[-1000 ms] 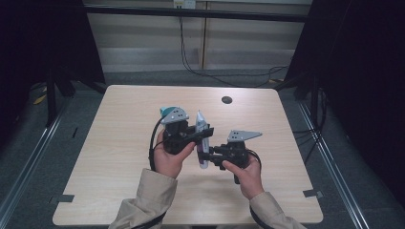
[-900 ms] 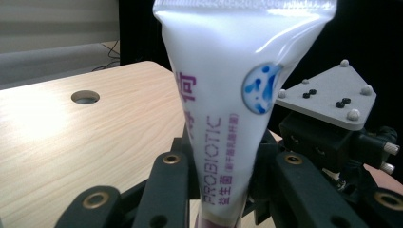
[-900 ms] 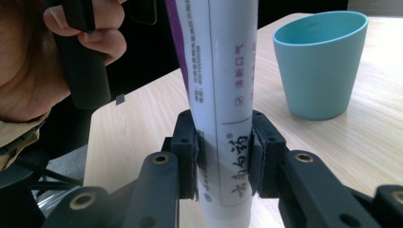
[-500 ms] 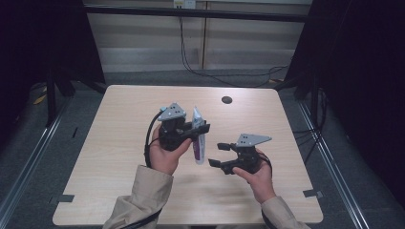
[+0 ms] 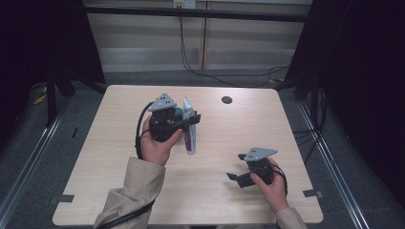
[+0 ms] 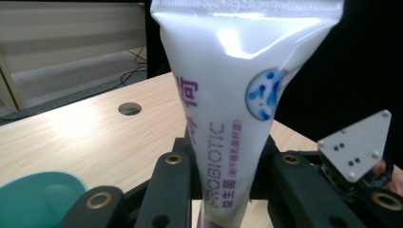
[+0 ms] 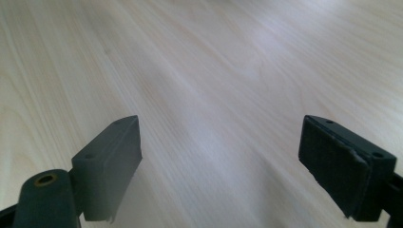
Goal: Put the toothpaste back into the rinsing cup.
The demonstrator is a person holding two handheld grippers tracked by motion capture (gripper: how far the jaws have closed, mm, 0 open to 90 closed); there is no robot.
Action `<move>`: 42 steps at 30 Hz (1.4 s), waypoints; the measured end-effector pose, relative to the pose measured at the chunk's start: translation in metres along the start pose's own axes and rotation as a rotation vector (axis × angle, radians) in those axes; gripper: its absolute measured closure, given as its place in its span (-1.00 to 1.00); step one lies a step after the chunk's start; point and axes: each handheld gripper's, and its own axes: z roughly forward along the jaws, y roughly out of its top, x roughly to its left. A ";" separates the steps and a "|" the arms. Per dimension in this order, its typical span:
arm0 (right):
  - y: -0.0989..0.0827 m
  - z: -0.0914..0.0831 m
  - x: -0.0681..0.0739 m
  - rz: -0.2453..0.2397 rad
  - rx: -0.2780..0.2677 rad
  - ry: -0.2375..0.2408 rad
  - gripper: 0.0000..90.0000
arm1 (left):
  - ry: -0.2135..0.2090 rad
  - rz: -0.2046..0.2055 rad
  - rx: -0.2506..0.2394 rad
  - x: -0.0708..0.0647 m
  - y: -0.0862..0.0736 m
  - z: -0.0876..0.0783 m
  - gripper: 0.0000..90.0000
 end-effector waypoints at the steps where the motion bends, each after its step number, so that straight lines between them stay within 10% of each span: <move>1: -0.002 0.000 0.000 -0.011 0.011 -0.009 -0.69 | 0.000 0.000 0.000 0.000 0.000 0.000 0.69; 26: -0.020 0.003 0.003 0.019 0.065 0.010 -0.72 | 0.072 0.020 -0.035 0.030 0.053 0.000 0.69; 42: -0.020 0.003 0.003 0.019 0.065 0.008 -0.72 | 0.139 0.012 -0.050 0.058 0.059 0.012 0.69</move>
